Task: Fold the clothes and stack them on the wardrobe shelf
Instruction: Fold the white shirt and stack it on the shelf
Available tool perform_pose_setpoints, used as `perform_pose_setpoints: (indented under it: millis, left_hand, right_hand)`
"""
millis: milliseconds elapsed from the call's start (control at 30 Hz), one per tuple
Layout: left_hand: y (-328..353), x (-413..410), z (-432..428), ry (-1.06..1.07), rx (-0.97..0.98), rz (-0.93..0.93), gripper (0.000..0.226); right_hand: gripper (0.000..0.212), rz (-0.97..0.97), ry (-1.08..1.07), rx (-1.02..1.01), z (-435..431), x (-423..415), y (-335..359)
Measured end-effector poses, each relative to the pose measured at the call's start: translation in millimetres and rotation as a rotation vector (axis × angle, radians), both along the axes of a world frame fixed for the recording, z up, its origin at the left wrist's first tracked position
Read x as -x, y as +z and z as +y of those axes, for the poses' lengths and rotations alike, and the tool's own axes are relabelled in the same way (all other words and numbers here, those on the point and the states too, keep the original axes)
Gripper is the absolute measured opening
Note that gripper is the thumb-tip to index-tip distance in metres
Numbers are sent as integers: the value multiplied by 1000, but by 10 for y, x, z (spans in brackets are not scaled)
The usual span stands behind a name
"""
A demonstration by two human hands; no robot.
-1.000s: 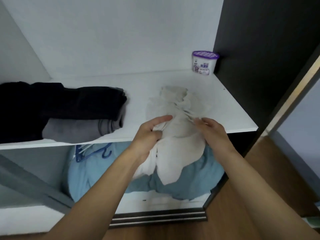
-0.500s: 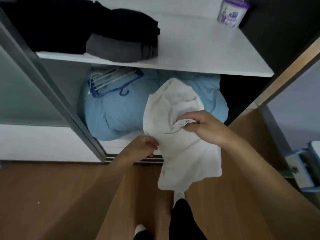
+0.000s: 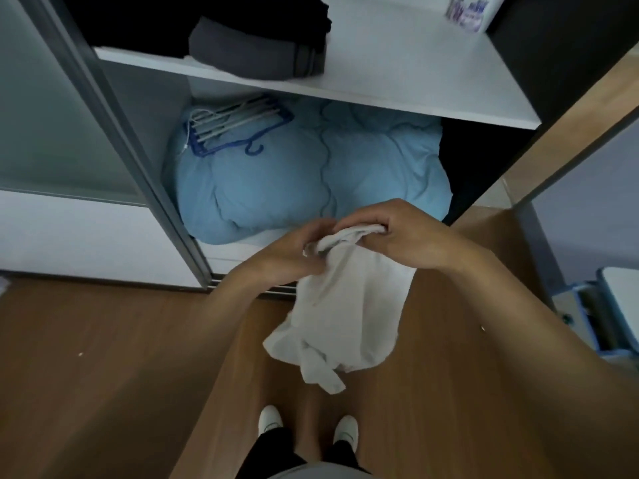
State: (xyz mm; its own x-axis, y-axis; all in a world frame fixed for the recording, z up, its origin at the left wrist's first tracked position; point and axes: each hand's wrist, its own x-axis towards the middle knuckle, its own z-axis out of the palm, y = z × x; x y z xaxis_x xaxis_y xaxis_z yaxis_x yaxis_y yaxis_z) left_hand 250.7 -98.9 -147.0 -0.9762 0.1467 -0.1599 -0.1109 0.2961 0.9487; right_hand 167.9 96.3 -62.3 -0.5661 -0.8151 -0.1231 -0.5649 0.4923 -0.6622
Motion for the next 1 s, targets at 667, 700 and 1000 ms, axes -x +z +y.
perform_pose_setpoints:
  millis: [667,700,1000]
  left_hand:
    - [441,412,-270,393,407,64,29]
    - [485,425,-297,420,407,53,28]
    - [821,541,-126,471,363,64,55]
  right_hand:
    - [16,4,-605,380,884,367,-132]
    - [18,1,-605,388,902,402,-132]
    - [24,-47,-657,324,1017,645,-256]
